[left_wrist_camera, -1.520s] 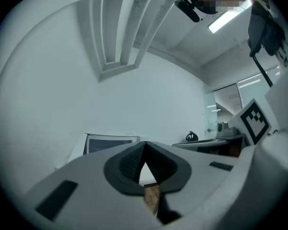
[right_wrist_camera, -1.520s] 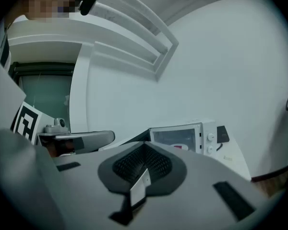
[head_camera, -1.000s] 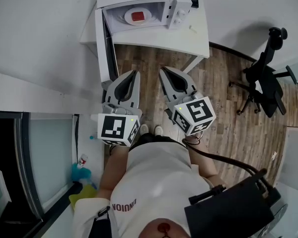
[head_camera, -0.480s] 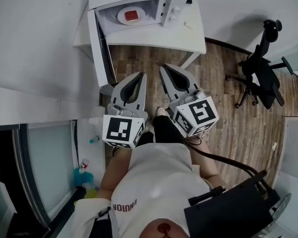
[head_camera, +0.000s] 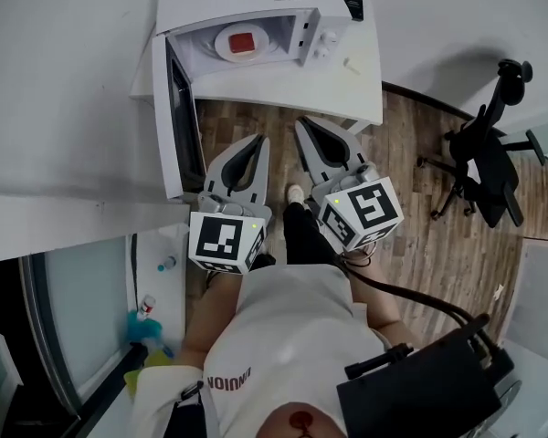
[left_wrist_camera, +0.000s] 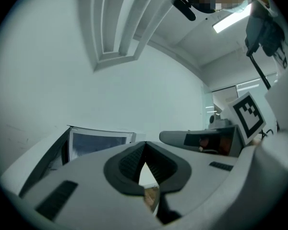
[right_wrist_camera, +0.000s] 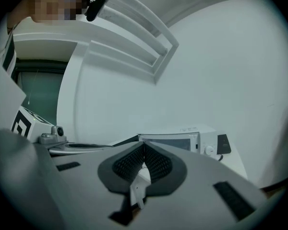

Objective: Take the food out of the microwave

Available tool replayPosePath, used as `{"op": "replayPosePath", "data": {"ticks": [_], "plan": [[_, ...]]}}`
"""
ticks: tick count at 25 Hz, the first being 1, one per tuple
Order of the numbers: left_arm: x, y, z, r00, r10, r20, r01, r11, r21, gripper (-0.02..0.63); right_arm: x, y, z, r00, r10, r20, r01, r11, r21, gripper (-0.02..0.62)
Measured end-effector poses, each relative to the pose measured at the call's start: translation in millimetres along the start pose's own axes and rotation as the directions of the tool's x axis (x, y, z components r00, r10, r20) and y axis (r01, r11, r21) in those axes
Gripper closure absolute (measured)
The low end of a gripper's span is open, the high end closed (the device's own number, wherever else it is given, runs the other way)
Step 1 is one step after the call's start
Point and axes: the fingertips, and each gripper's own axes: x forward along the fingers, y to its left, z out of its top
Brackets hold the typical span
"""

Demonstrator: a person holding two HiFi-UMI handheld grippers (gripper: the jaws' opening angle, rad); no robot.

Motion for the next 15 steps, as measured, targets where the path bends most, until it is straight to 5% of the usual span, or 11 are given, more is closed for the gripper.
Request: {"op": "replayPosePath", "data": {"ticks": [15], "plan": [[118, 36, 0, 0.984, 0.174, -0.033, -0.175, 0.985, -0.011, 0.594, 77, -102, 14, 0.986, 0.166, -0.031, -0.166, 0.986, 0.017, 0.574]]}}
